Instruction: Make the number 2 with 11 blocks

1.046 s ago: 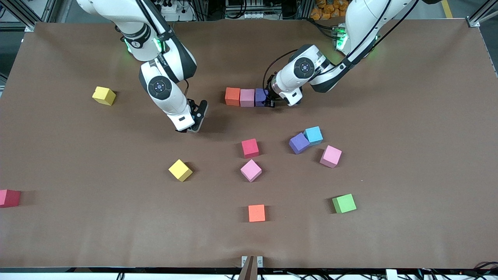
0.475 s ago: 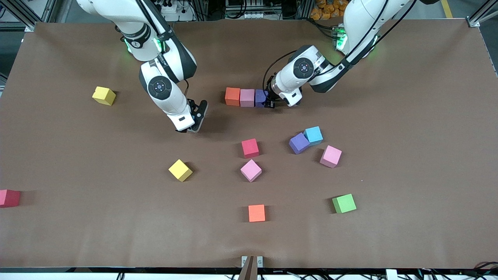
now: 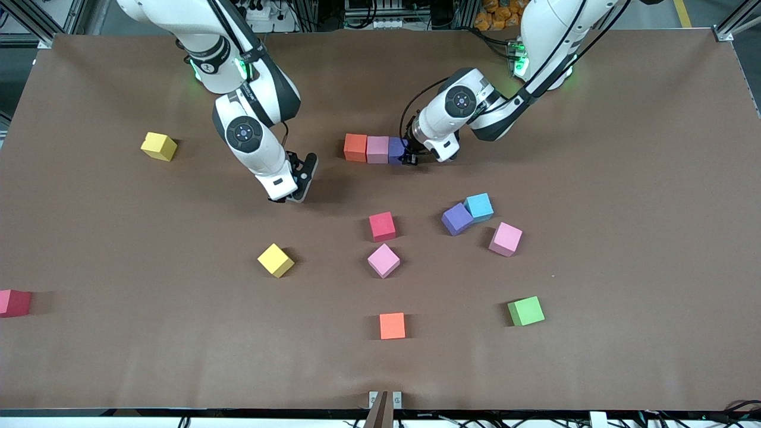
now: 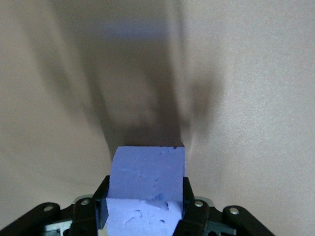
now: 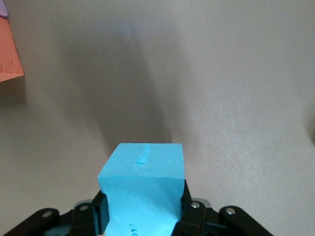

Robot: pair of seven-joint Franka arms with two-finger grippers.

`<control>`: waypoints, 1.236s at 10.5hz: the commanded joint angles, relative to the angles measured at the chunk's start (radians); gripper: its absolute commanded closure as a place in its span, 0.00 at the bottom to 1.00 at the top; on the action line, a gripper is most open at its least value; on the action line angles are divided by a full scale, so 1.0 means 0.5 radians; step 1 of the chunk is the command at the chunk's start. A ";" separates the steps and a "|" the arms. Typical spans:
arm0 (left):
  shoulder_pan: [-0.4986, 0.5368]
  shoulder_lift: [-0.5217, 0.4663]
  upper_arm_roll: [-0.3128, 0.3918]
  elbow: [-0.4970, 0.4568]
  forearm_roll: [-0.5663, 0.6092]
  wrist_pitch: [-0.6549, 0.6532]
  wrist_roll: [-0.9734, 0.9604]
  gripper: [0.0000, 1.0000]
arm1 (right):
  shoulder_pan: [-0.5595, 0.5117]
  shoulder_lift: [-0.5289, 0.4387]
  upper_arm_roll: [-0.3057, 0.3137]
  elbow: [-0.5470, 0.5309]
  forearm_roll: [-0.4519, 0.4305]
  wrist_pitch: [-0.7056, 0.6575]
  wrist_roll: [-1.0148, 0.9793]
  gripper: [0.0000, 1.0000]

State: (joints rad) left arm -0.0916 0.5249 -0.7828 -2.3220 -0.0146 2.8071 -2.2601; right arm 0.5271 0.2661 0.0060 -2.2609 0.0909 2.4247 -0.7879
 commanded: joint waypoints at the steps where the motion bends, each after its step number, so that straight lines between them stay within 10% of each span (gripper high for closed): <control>1: -0.053 0.058 0.059 0.024 -0.017 0.043 0.004 0.82 | -0.020 0.014 0.009 0.021 -0.022 0.001 -0.023 1.00; 2: -0.059 0.064 0.068 0.039 -0.017 0.040 0.010 0.01 | -0.020 0.014 0.009 0.021 -0.022 0.001 -0.023 1.00; 13: -0.041 -0.037 0.059 0.085 -0.017 -0.187 -0.014 0.00 | -0.039 -0.004 -0.015 0.122 0.005 -0.139 0.035 1.00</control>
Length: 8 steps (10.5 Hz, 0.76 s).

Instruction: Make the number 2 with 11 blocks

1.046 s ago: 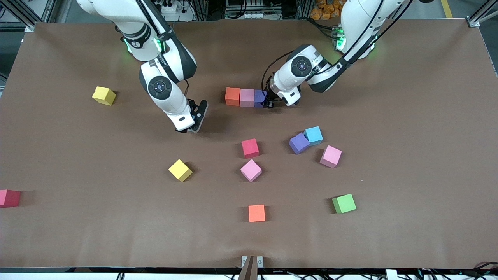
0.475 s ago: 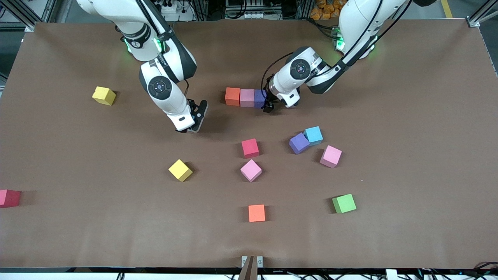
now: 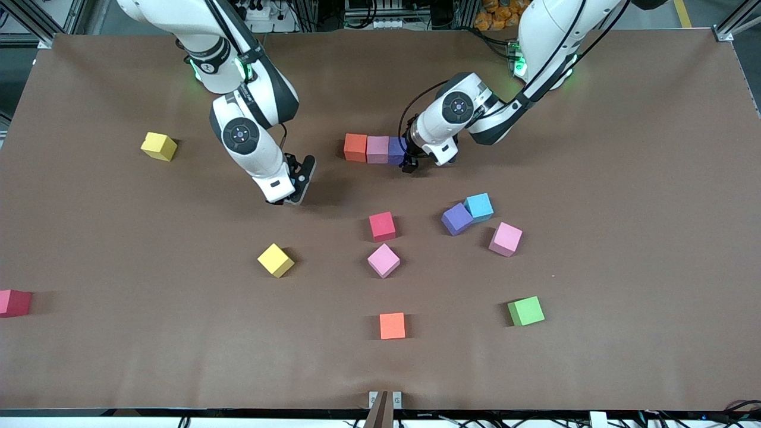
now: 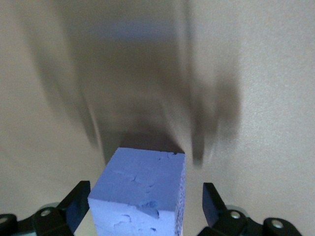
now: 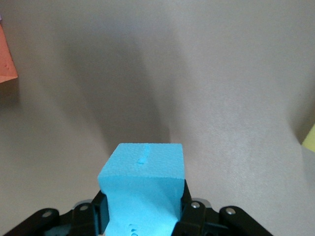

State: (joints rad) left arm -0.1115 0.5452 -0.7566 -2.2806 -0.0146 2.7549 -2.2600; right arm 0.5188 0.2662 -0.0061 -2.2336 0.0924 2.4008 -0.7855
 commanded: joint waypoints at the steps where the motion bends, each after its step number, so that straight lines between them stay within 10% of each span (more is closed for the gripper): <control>1: -0.001 -0.105 0.004 0.002 -0.017 -0.086 -0.017 0.00 | -0.028 0.001 0.009 0.110 0.014 -0.156 0.107 1.00; 8: 0.005 -0.237 -0.039 0.100 -0.038 -0.410 -0.024 0.00 | -0.028 -0.026 -0.040 0.307 0.048 -0.589 0.840 1.00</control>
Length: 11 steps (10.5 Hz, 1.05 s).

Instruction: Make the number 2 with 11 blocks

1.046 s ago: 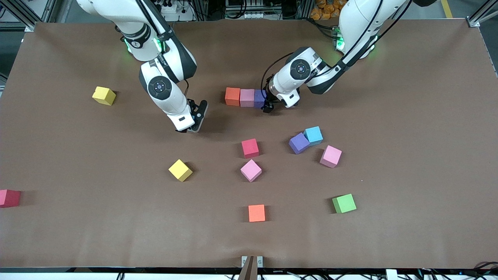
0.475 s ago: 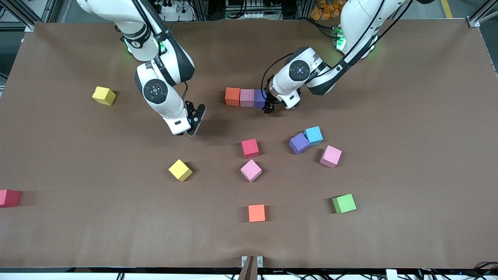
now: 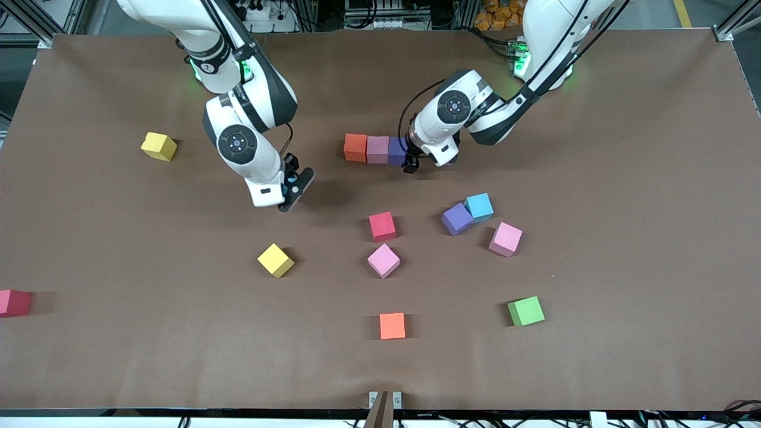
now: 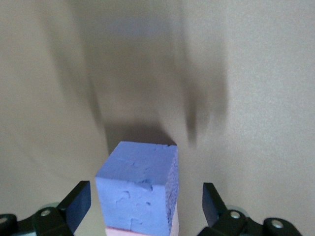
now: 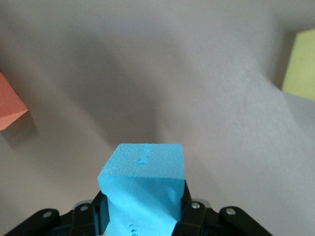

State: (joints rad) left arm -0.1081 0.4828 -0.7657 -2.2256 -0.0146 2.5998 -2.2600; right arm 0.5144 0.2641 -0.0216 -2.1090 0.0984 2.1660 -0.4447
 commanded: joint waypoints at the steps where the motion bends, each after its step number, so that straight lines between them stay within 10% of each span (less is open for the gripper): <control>1: -0.002 -0.146 -0.021 0.018 -0.038 -0.164 -0.021 0.00 | -0.016 -0.022 -0.009 0.100 0.097 -0.156 0.281 1.00; 11: 0.403 0.056 0.147 0.595 0.394 -0.588 0.068 0.00 | 0.465 0.259 0.016 0.348 0.662 0.316 1.809 1.00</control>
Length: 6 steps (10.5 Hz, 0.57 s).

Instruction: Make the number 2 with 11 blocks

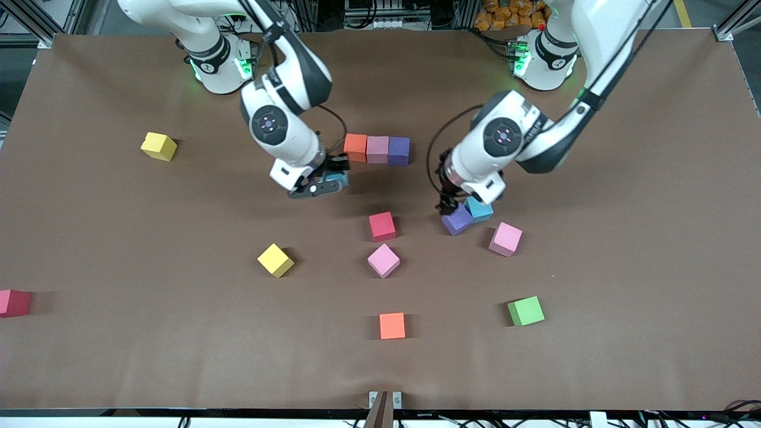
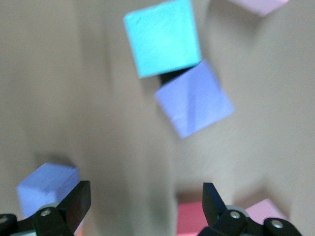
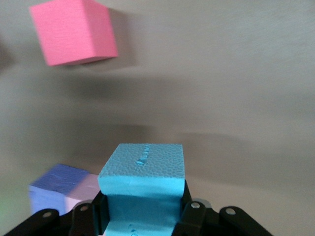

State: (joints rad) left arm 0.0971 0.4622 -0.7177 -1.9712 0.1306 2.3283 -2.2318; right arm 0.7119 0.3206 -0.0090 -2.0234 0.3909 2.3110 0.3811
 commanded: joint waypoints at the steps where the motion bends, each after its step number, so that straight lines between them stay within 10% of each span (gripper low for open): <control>1: -0.004 0.131 0.082 0.113 0.177 -0.045 0.021 0.00 | 0.155 0.266 -0.022 0.303 0.077 0.059 0.265 1.00; 6: -0.004 0.257 0.263 0.337 0.294 -0.045 0.272 0.00 | 0.447 0.626 -0.169 0.736 0.047 0.170 0.765 1.00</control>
State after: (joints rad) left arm 0.1009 0.5715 -0.5983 -1.8400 0.2535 2.3284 -2.1370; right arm 0.8967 0.5779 -0.0614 -1.7386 0.4111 2.4099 0.6997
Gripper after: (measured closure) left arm 0.000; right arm 0.449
